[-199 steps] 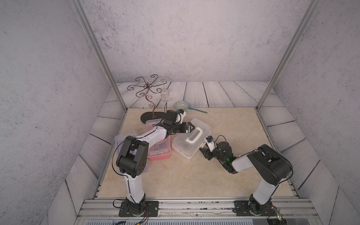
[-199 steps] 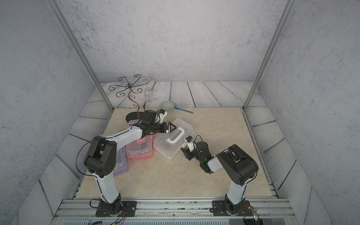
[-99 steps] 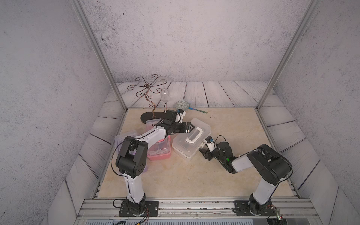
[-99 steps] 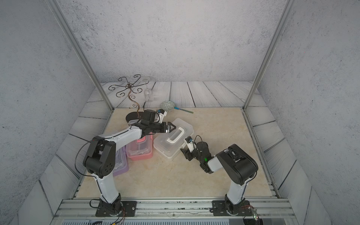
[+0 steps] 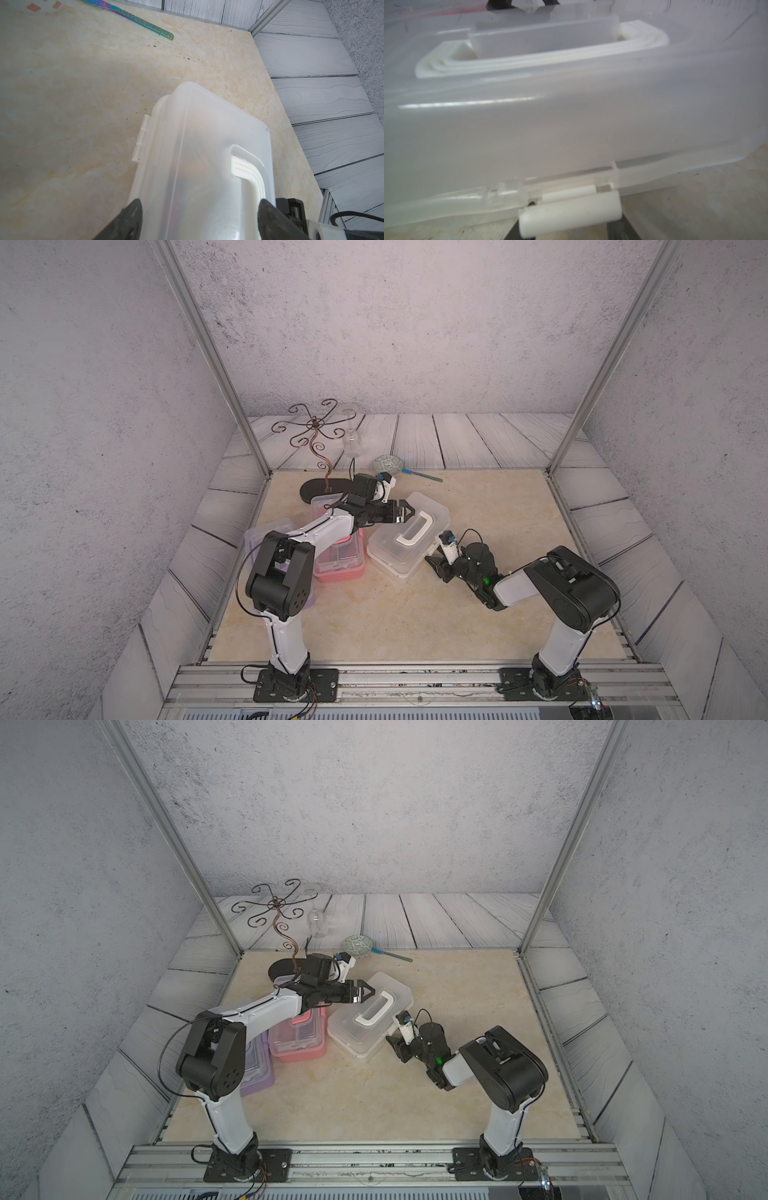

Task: Close toolboxes
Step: Fasten the toolbox latch on the toolbox.

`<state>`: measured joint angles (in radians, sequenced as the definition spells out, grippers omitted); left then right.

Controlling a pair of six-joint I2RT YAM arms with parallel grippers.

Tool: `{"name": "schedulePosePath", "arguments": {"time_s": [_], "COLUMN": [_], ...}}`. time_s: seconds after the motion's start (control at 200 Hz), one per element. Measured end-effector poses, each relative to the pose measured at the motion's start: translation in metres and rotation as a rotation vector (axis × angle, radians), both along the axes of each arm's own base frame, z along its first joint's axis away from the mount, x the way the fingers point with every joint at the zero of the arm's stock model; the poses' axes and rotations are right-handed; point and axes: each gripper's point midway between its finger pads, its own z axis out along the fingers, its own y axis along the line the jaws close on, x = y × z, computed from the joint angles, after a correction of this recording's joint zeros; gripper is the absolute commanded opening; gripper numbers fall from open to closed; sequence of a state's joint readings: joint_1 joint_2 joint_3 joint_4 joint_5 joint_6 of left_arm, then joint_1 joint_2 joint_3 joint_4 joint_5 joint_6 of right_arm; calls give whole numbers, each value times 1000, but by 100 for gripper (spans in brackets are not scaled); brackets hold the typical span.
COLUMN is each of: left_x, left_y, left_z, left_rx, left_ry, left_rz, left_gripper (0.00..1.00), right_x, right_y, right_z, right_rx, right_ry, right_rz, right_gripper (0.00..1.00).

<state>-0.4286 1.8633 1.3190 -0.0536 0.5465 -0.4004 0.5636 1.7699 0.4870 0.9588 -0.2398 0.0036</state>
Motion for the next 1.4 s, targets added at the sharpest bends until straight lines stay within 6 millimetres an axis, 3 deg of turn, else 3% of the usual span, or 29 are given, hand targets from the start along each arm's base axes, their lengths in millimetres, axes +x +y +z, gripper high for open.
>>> {"name": "schedulePosePath", "arguments": {"time_s": [0.385,0.951,1.401], "left_x": [-10,-10,-10], "left_y": [7,6,6], "left_z": [-24,-22,-22], "left_rx": [9,-37,-36], "left_ry": [48,22,15], "left_rz": [-7,-33,-41], "left_gripper": [81,75,75], "right_x": [1,-1,-4], "right_y": [1,-4,-9], "right_z": [3,7,13], "right_rx": [-127,-317,-360], "right_ry": [117,264,286], "right_rz": [27,61,63], "right_gripper": [36,34,34]}}
